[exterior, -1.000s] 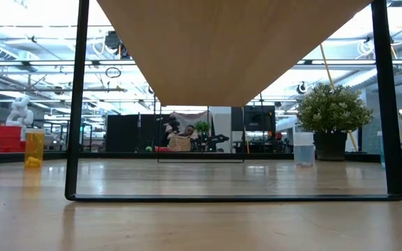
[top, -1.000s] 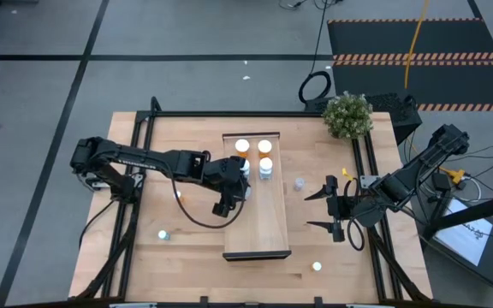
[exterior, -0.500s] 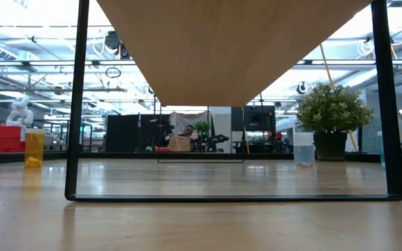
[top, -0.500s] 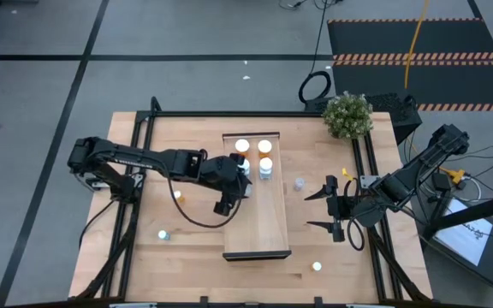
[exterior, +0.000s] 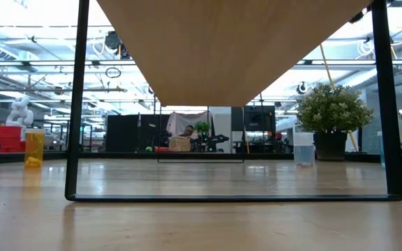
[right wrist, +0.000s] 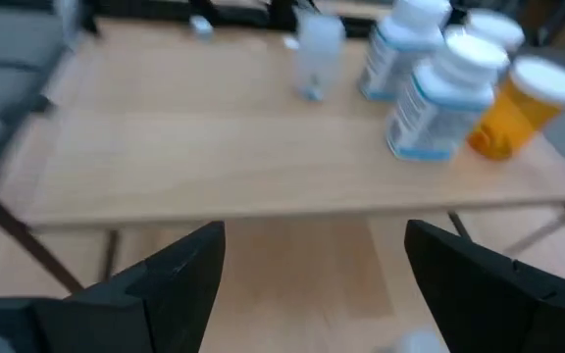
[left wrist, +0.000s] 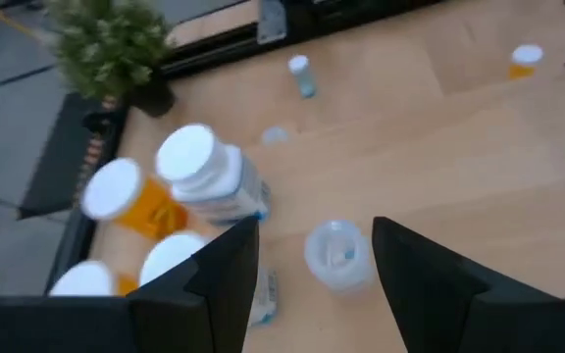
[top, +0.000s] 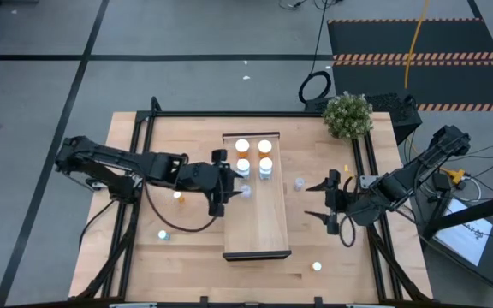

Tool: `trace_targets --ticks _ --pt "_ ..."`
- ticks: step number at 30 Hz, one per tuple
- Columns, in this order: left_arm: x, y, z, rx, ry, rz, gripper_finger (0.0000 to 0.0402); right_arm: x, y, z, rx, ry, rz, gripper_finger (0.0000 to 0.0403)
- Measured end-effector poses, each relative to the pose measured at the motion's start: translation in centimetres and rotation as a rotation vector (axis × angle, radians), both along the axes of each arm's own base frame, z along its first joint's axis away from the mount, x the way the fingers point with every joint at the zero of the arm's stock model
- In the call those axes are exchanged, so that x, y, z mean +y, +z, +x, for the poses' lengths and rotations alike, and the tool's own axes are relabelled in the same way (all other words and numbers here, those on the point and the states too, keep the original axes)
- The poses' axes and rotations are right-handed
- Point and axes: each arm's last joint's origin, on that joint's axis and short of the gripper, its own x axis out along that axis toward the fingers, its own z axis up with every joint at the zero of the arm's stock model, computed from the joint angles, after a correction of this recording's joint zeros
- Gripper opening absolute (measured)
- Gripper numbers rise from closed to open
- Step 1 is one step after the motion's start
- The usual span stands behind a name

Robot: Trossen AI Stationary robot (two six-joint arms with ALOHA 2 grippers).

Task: Pick and place medicine bottles onto shelf by color
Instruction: Put the transparent pill bottle on the shelf aligned with the other transparent pill bottle

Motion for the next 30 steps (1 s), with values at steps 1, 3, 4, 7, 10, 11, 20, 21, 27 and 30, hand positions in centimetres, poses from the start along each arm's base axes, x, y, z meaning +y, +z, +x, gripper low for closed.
trace_targets --ticks 1,3,4,7,10,11,20,21,27,30 --pt "-0.2 0.2 -0.4 0.004 0.013 0.010 0.0200 -0.3 -0.4 0.1 0.013 -0.015 -0.007 0.0308" --pt "-0.6 0.4 -0.8 -0.007 0.042 0.024 0.0200 -1.0 -1.1 0.4 0.028 -0.060 -0.008 0.0308" --pt "-0.7 0.4 -0.9 -0.010 0.050 0.032 0.0200 -1.4 -1.4 0.5 0.037 -0.086 -0.008 0.0307" --pt "-1.1 0.3 -1.2 0.009 0.062 0.057 0.0200 -2.9 -2.6 0.9 0.093 -0.123 0.001 0.0298" --pt "-1.2 0.2 -1.1 -0.022 0.066 0.053 0.0200 -4.3 -3.5 1.2 0.161 -0.122 0.026 0.0284" --pt "-1.2 -0.2 -1.1 -0.020 0.066 0.053 0.0200 -4.8 -3.8 1.3 0.183 -0.119 0.041 0.0280" --pt "-0.8 -2.9 -1.0 0.017 0.092 0.072 0.0200 -8.6 -5.9 1.9 0.333 -0.018 0.068 0.0250" --pt "-0.7 -2.9 -0.9 0.016 0.099 0.072 0.0200 -9.0 -6.1 2.0 0.344 -0.011 0.066 0.0250" --pt "-0.8 -2.7 -0.9 -0.002 0.103 0.073 0.0200 -11.0 -7.0 3.1 0.383 0.054 0.064 0.0259" --pt "-0.7 -2.7 -0.8 -0.007 0.105 0.072 0.0200 -11.8 -7.8 3.6 0.419 0.112 0.072 0.0268"
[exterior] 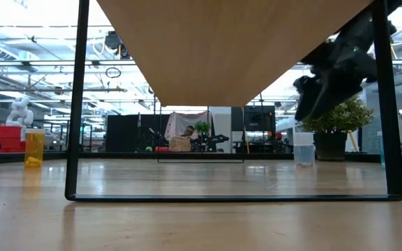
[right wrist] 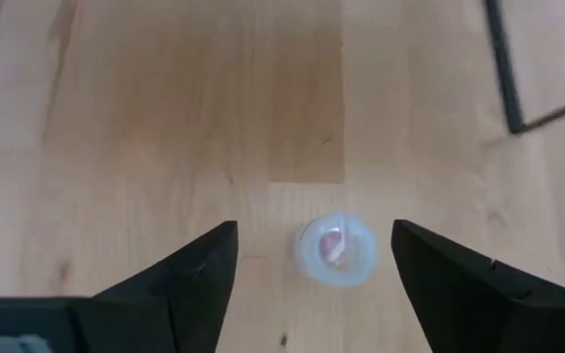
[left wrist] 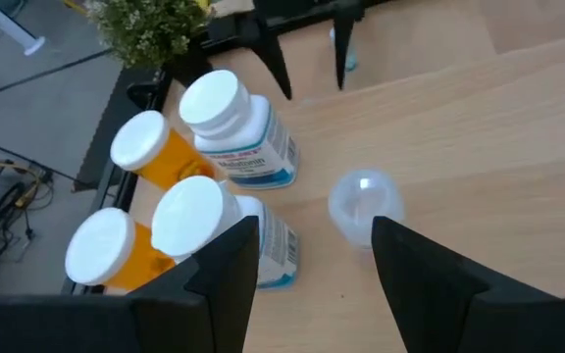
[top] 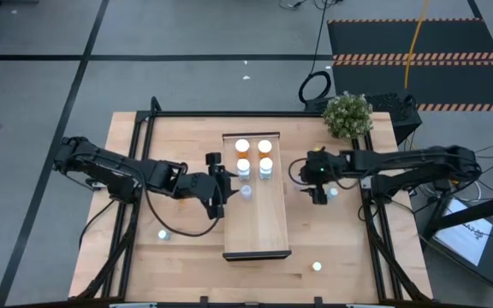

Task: Pick and place medicine bottles onto shelf by color
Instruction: Put the transparent pill bottle on the shelf aligned with the other transparent pill bottle

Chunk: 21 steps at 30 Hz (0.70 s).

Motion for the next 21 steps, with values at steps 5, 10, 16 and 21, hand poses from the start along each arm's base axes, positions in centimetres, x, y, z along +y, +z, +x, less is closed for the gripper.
trace_targets --ticks 5,10,16,21 --pt "0.0 0.0 0.0 -0.003 0.000 -0.001 0.0200 -1.4 -1.2 0.8 0.027 0.032 0.002 0.0274" --pt "0.0 0.0 0.0 -0.003 0.002 -0.004 0.0200 -2.3 -2.4 1.5 0.055 0.018 0.024 0.0270" --pt "0.0 0.0 0.0 -0.001 0.004 -0.006 0.0200 -2.4 -3.3 1.5 0.113 0.010 0.041 0.0242" --pt "0.0 0.0 0.0 -0.001 0.003 -0.006 0.0200 -2.4 -3.3 1.2 0.141 -0.054 0.084 0.0202"
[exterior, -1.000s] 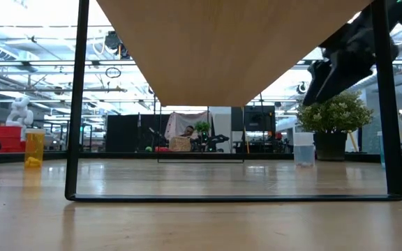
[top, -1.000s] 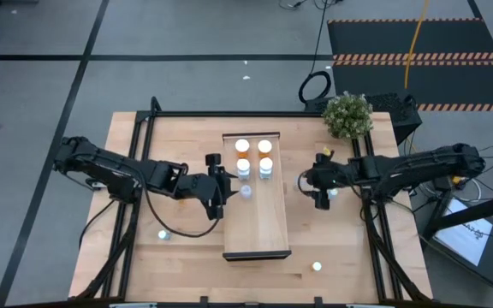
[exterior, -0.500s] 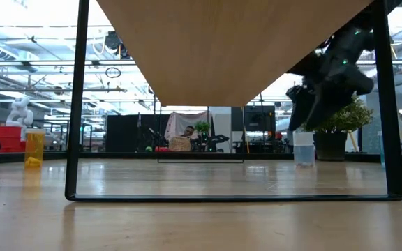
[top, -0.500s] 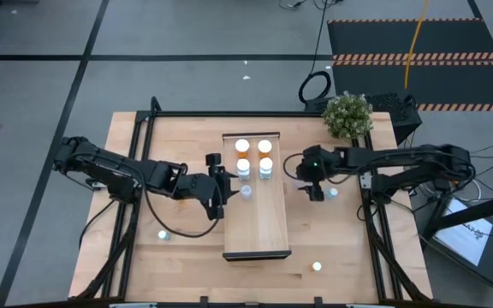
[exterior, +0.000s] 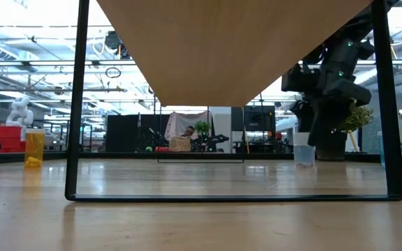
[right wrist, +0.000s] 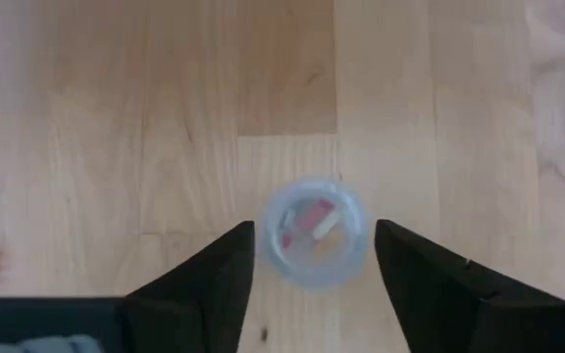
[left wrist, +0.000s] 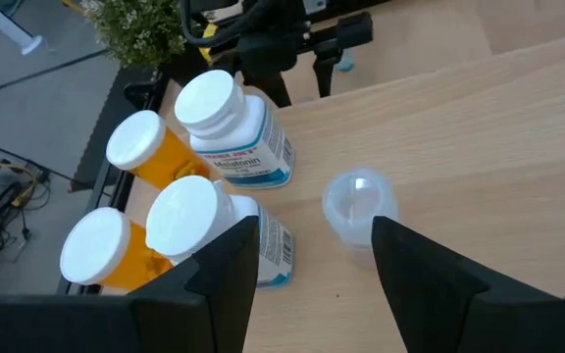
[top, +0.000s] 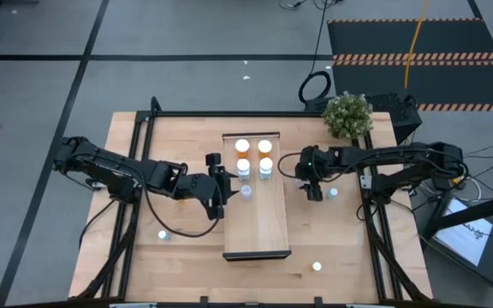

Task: Pick and place medicine bottles onto shelf by color
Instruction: Put the transparent pill bottle on the shelf aligned with the other transparent pill bottle

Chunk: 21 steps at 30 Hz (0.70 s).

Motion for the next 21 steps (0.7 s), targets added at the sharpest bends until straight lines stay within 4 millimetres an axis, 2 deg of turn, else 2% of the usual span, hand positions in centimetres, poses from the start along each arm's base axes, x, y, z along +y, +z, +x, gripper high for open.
trace_targets --ticks 10,21 --pt "-0.02 0.05 0.04 -0.008 0.003 -0.011 0.0200 0.12 0.73 -0.33 -0.023 -0.156 0.077 0.0146" --pt "-0.21 0.11 0.03 -0.014 -0.002 -0.017 0.0200 0.32 0.65 -0.86 0.041 -0.375 0.193 0.0149"
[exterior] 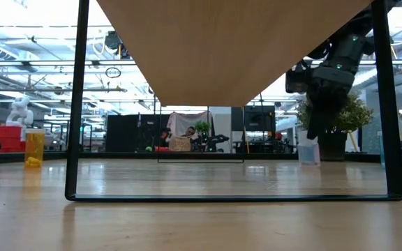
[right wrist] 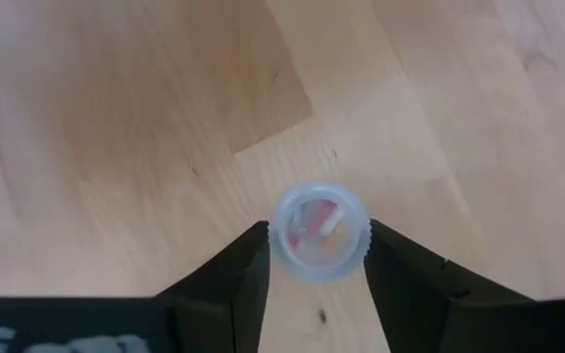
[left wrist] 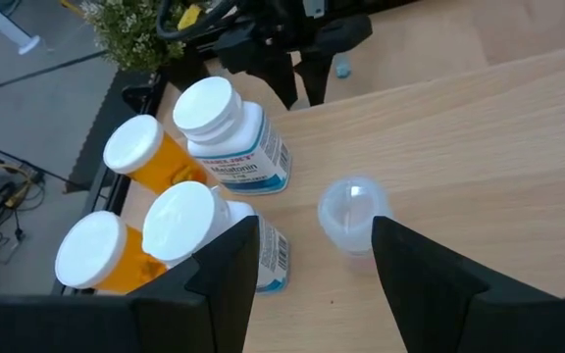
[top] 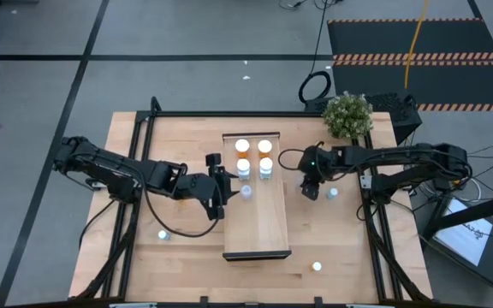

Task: Pick and place medicine bottles onto shelf by color
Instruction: Put the transparent pill bottle on the shelf aligned with the other transparent pill bottle

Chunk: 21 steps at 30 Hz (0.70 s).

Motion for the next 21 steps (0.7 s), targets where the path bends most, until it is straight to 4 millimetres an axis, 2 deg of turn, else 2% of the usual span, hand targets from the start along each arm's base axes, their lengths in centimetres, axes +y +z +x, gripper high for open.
trace_targets --ticks 8,14,21 --pt "0.0 0.0 0.0 -0.002 0.002 -0.004 0.0200 1.7 0.7 -0.4 -0.002 -0.132 0.068 0.0147" --pt "0.0 0.1 0.1 -0.011 0.001 -0.004 0.0200 2.8 1.2 -1.2 0.023 -0.265 -0.010 0.0147" --pt "-0.1 0.5 0.4 -0.068 -0.001 -0.015 0.0200 3.3 0.8 -1.5 0.067 -0.374 -0.110 0.0158"
